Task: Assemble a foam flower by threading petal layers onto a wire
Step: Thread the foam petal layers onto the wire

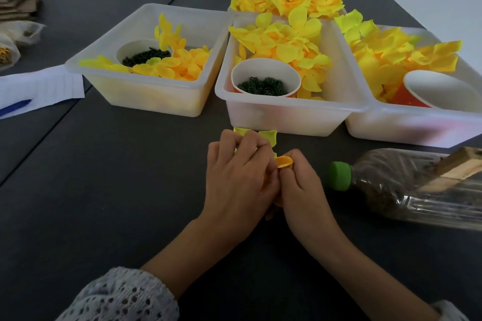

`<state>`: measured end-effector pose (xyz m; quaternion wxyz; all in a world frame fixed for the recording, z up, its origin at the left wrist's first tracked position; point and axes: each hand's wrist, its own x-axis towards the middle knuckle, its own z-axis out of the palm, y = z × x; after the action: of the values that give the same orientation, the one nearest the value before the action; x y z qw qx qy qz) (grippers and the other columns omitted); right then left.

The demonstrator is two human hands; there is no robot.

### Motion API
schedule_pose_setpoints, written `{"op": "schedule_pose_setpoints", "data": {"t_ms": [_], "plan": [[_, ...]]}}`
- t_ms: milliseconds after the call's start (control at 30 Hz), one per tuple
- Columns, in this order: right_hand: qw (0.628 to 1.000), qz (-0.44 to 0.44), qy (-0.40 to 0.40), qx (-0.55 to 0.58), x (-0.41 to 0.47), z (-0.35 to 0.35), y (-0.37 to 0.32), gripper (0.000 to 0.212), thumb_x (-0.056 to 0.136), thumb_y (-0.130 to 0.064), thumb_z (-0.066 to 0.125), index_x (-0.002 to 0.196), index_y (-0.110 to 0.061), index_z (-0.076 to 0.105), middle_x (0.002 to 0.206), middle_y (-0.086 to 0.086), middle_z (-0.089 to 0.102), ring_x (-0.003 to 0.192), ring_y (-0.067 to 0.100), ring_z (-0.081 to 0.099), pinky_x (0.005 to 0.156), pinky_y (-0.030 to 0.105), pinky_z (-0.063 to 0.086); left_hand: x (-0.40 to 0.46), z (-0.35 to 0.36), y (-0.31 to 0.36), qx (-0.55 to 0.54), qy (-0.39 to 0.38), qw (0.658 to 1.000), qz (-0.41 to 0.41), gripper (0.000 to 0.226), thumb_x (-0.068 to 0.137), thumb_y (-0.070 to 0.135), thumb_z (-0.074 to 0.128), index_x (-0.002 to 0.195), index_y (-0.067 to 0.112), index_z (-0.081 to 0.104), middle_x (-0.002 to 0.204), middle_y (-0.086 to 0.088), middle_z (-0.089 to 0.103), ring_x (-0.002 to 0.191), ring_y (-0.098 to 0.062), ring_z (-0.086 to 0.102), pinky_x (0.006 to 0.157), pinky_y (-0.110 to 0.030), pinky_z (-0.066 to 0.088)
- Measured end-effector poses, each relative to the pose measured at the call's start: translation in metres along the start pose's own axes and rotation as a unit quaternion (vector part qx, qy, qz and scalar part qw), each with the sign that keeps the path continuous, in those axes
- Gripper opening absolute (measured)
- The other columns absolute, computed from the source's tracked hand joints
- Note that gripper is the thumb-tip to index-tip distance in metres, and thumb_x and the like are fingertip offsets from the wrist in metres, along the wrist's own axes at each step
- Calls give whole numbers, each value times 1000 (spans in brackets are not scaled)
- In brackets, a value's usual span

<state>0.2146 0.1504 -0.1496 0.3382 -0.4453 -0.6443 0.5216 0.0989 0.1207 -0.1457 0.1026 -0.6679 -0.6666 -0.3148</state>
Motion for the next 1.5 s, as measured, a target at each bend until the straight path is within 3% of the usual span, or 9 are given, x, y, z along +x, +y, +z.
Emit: {"op": "schedule_pose_setpoints", "data": {"t_ms": [133, 400, 567, 700, 867, 1067, 1267, 1500], "plan": [[1000, -8, 20, 15, -3, 3, 1, 23, 99, -14, 37, 78, -16, 48, 54, -16, 53, 44, -3, 44, 39, 11, 39, -2, 2, -2, 20, 16, 999, 35, 21, 82, 30, 60, 85, 10, 65, 101, -9, 67, 93, -22, 41, 71, -34, 30], [999, 21, 39, 18, 0, 1, 2, 22, 96, -13, 39, 78, -12, 53, 64, -4, 49, 47, -4, 43, 41, 8, 38, -2, -1, 1, 24, 36, 998, 44, 19, 82, 26, 57, 83, 8, 65, 96, -11, 67, 93, -23, 41, 71, -33, 30], [997, 65, 41, 25, 2, 2, 2, 26, 95, -16, 40, 72, -18, 51, 66, -3, 48, 51, 0, 44, 48, 19, 42, 0, -1, 3, 16, 51, 998, 45, 17, 80, 24, 58, 79, 8, 65, 91, -10, 67, 90, -22, 42, 68, -32, 34], [993, 94, -10, 71, 2, -3, -4, 24, 98, -23, 41, 77, -17, 50, 73, 5, 56, 59, 10, 60, 47, 23, 53, 2, -3, -1, -38, 15, 999, 33, 14, 77, 26, 60, 73, 13, 63, 86, -3, 65, 85, -21, 47, 65, -34, 43], [998, 53, -26, -24, 0, -2, -11, 18, 98, -34, 42, 82, -25, 44, 71, 1, 68, 51, 16, 69, 41, 20, 50, 5, -6, -11, 8, -88, 996, -6, 25, 84, 44, 48, 79, 22, 60, 89, 3, 60, 85, -18, 52, 71, -36, 43], [990, 17, 8, -138, 4, 1, -9, 21, 100, -29, 36, 79, -27, 40, 69, 1, 57, 36, 5, 52, 35, 14, 38, -1, -2, -4, -5, -93, 996, 11, 6, 84, 17, 58, 90, 17, 60, 90, -2, 57, 76, -14, 46, 52, -24, 31], [999, 25, 10, -42, 0, 0, -3, 28, 101, -33, 30, 80, -21, 43, 56, 3, 54, 36, 17, 54, 32, 24, 41, 1, 1, 0, -70, -69, 995, 29, 7, 88, 15, 51, 85, 15, 57, 87, -1, 53, 73, -6, 37, 49, -26, 42], [1000, -4, -14, 25, -5, 4, 0, 28, 102, -31, 29, 82, -17, 43, 63, -4, 62, 40, 19, 59, 35, 24, 45, 0, 5, -4, -127, -44, 991, 17, 19, 95, 22, 38, 77, 21, 45, 81, 8, 40, 67, -4, 33, 54, -23, 37]]}}
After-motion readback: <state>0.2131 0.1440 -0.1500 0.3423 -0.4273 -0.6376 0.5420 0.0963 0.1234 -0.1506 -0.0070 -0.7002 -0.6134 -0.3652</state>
